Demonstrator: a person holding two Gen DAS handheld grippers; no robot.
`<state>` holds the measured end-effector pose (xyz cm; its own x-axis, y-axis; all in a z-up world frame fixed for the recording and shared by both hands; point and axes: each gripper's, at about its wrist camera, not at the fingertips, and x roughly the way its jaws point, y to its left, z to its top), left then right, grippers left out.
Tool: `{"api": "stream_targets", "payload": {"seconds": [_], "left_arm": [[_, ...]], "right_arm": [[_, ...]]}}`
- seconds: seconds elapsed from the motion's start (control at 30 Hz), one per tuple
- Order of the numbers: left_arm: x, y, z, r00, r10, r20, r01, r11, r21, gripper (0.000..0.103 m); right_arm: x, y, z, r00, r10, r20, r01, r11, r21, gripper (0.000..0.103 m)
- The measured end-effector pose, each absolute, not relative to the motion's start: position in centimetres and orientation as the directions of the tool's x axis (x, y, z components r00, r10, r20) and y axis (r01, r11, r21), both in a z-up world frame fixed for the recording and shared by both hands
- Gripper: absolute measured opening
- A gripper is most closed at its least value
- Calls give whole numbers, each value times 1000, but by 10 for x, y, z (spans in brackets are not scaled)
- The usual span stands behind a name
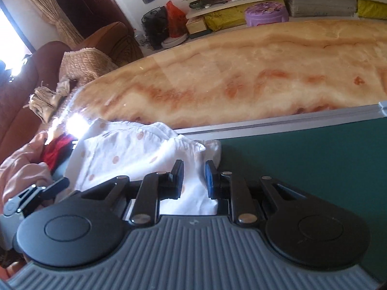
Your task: Fold clothes
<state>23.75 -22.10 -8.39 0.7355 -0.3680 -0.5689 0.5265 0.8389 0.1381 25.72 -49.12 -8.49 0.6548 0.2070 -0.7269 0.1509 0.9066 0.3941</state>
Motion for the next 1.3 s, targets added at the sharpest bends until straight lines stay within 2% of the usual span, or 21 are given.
{"api": "stream_targets", "payload": {"seconds": [0.13,0.3,0.4,0.43,0.63,0.77,0.8,0.83,0.9,0.93,0.97,1.1,1.23,1.3], "left_arm": [[232,-214,-75,737,-375,-561,517,848,112,45],[217,-200,-61,675,-408,-614,526,850,13,45],[196,-196,-62,655,-401,-640,548,836,38,47],[190,-195,-63,650,-400,-646,554,832,42,48],[179,-177,-74,628,-406,-664,537,844,-7,48],[186,-170,-77,625,-407,-666,517,855,-37,48],[188,-169,-77,627,-409,-663,515,856,-41,48],[189,-169,-76,629,-409,-661,514,857,-42,48],[190,-168,-76,631,-409,-659,514,857,-39,48],[191,-168,-76,631,-407,-661,515,856,-36,48],[191,-169,-77,629,-404,-664,517,855,-30,49],[190,-176,-84,636,-367,-679,521,853,27,49],[190,-180,-84,647,-357,-674,514,857,39,49],[189,-180,-85,650,-358,-671,513,858,39,50]], "right_arm": [[255,-496,-80,672,156,-724,164,922,351,23],[263,-491,-86,649,156,-745,154,932,329,24],[268,-484,-90,646,142,-750,141,943,301,21],[265,-485,-88,661,151,-735,130,942,310,2],[237,-502,-61,775,269,-572,43,881,472,3],[249,-520,-88,680,136,-720,205,908,365,3],[249,-525,-94,677,139,-723,218,900,378,3],[248,-529,-97,688,152,-710,222,887,405,5],[247,-535,-98,706,160,-690,233,868,439,22],[247,-537,-98,717,145,-682,241,866,438,36],[246,-538,-97,728,131,-673,249,864,437,41],[238,-548,-94,747,103,-656,287,840,459,41],[234,-546,-95,724,192,-663,239,831,502,41],[236,-535,-94,704,197,-682,218,855,471,38]]}}
